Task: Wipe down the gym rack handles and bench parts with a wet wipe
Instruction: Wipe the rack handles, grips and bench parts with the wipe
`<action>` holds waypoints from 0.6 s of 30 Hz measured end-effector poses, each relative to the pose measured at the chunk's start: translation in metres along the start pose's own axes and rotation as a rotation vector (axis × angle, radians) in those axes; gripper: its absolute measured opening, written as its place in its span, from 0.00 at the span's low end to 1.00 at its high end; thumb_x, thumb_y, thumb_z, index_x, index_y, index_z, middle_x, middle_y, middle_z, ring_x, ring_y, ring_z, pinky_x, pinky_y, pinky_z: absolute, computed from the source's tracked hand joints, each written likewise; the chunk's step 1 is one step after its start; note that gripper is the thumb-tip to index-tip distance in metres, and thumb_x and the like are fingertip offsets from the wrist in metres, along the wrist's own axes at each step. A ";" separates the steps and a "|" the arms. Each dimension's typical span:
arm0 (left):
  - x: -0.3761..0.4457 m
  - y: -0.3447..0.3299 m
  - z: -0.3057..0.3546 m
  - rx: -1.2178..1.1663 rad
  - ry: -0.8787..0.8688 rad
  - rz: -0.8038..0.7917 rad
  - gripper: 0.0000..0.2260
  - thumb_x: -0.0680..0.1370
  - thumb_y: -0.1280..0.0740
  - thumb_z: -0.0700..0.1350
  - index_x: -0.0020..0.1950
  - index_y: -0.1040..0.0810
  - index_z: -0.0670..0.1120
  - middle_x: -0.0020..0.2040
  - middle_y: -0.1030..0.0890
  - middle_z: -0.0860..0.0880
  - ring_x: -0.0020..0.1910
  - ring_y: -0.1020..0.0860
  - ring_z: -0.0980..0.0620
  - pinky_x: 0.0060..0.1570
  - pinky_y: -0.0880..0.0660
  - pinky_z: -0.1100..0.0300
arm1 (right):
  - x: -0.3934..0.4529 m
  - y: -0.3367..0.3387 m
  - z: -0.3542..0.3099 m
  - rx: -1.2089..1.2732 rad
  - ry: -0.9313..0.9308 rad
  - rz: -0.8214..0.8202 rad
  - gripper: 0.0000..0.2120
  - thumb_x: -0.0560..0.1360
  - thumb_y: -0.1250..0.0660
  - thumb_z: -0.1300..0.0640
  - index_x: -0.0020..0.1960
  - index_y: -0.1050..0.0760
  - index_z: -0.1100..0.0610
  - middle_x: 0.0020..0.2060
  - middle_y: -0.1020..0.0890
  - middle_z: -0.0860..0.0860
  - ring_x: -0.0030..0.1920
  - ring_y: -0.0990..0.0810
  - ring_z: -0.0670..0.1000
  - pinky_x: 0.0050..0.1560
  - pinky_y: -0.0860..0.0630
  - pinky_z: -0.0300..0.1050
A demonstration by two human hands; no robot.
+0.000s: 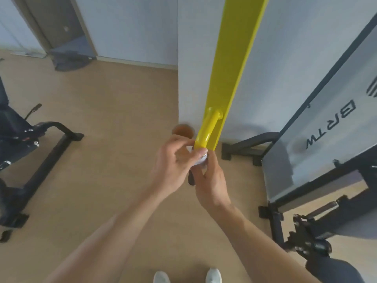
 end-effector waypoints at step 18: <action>0.001 0.001 0.006 0.333 -0.170 0.072 0.09 0.75 0.27 0.56 0.51 0.14 0.55 0.50 0.18 0.56 0.55 0.27 0.57 0.57 0.29 0.54 | 0.008 -0.019 0.065 -0.187 0.008 -0.284 0.13 0.79 0.39 0.47 0.62 0.32 0.48 0.52 0.22 0.49 0.52 0.22 0.54 0.52 0.24 0.54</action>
Point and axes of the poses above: each hand's wrist, its own x-axis towards the middle knuckle, its own y-axis out of the back of the hand, z = x × y, the point moved 3 cm from there along x, towards the middle knuckle
